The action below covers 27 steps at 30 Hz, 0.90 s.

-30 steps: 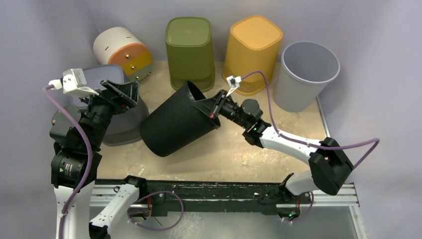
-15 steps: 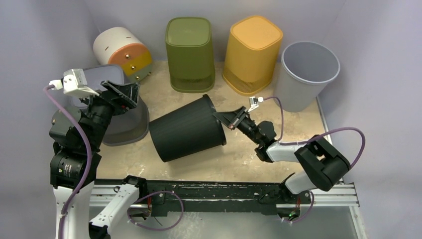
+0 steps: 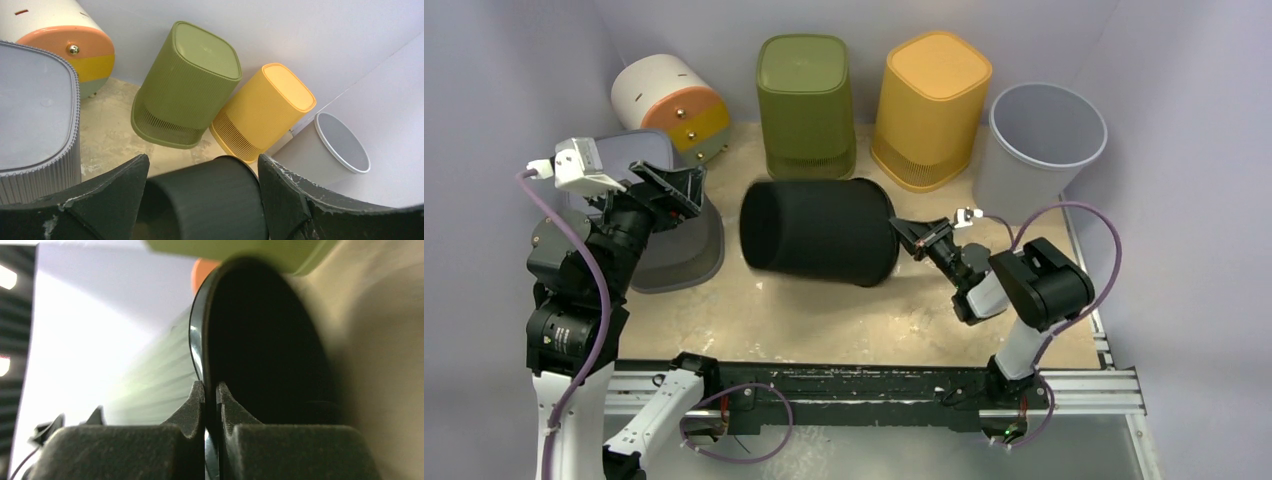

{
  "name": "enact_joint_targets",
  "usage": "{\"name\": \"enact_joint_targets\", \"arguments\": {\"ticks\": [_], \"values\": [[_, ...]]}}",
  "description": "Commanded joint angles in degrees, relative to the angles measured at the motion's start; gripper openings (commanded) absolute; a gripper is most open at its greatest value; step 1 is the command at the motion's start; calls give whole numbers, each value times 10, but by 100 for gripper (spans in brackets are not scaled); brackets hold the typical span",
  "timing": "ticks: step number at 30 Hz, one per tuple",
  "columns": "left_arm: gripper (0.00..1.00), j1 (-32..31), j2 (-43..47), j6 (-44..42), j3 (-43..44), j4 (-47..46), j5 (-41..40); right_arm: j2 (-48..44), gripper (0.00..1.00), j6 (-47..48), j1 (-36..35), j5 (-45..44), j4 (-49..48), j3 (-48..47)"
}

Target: Turn the large container upside down

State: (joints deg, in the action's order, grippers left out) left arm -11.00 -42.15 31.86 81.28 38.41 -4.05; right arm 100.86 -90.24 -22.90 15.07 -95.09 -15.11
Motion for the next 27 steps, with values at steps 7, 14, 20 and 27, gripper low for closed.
{"name": "enact_joint_targets", "arguments": {"ticks": [7, 14, 20, 27], "values": [[77, 2, -1, -23, -14, -6, -25, 143, 0, 69, 23, 37, -207, 52], [77, 2, 0, -22, -30, -15, -23, 131, 0, 82, 24, 29, -208, 61], [77, 2, 3, -20, -37, -15, -21, 126, 11, 81, 24, 32, -209, 64], [77, 2, 8, -23, -47, -8, -13, 58, 25, 75, 24, 35, -190, 69]]}}
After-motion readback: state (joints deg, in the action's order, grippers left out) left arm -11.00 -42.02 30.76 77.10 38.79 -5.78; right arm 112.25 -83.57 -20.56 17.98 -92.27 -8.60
